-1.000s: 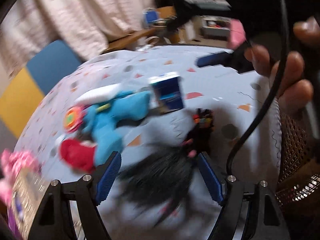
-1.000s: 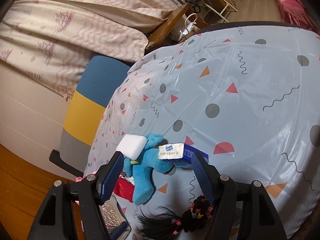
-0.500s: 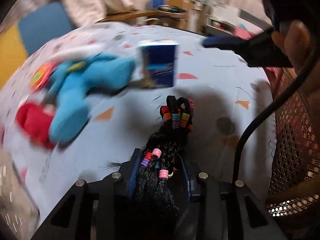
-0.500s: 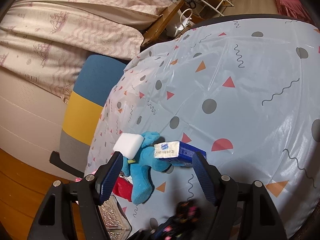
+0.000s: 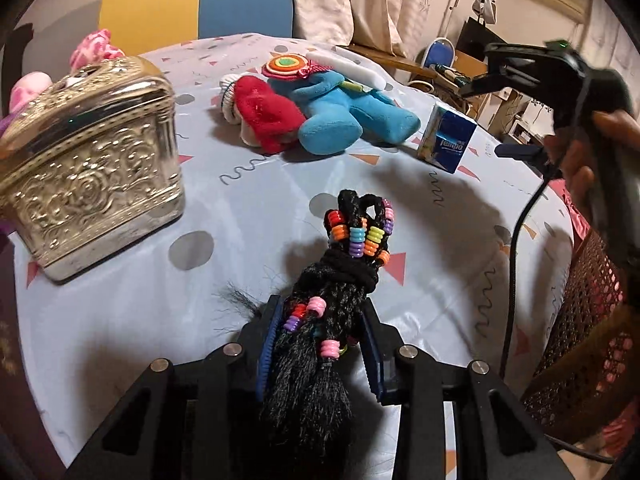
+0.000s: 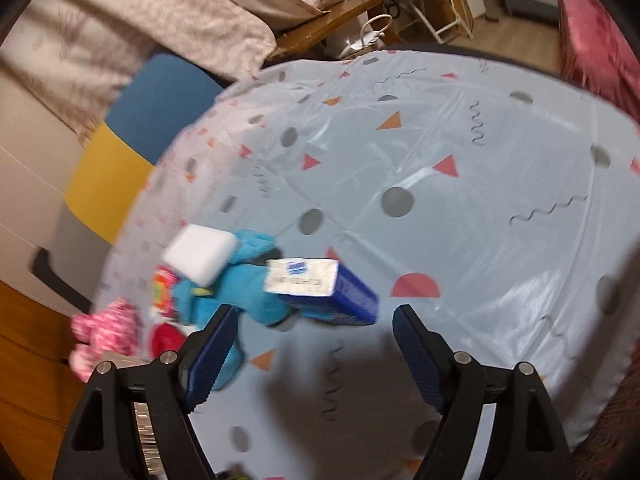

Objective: Organize soft objects
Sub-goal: 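Grasp the black beaded hair bundle with the left tool while the right grasps the white Tempo tissue pack, then carry the black hair bundle into the gold tray and open the left tool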

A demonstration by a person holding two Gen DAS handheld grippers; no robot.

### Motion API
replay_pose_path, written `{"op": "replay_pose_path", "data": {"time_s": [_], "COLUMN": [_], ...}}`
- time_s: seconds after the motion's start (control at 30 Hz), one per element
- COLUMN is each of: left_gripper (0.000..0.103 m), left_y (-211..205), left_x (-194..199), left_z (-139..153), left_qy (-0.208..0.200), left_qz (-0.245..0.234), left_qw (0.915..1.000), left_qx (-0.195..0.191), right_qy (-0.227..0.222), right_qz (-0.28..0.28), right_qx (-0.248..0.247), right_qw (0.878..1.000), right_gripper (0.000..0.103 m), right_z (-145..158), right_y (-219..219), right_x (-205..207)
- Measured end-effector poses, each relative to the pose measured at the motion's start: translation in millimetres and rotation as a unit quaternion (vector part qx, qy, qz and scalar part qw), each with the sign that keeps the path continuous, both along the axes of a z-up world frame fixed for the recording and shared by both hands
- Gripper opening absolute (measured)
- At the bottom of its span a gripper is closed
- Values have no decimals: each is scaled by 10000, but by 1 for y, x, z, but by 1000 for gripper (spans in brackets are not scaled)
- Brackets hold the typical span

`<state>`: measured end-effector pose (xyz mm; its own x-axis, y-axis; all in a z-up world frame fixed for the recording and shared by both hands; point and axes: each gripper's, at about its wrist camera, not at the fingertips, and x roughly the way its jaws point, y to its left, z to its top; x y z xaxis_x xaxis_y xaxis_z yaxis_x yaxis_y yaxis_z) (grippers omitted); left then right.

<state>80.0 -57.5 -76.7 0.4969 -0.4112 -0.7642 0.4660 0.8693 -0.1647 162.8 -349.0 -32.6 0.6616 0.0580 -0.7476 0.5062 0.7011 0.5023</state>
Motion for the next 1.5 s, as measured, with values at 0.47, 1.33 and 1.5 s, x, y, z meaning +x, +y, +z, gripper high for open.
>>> {"op": "replay_pose_path", "data": {"time_s": [0.47,1.33,1.5], "left_gripper": [37,36,36], "left_y": [14,96,165], "left_x": [-11,-49,-60], "left_z": [-6,96,129], "left_qy": [-182,-302,-475], "left_qz": [192,1240,2063], "left_qw": [9987,9875,9698], "left_qx": [-440,-924,-1213], "right_qy": [967,1126,1131], "right_qz": [438,737,742], "right_qx": [-1304,-1780,-1783], "right_qw": [9858,9748,9746], "right_gripper": [55,52,52], "right_z": [-19,-18,-18], "right_y": [23,39,39], "right_x": [60,61,61]}}
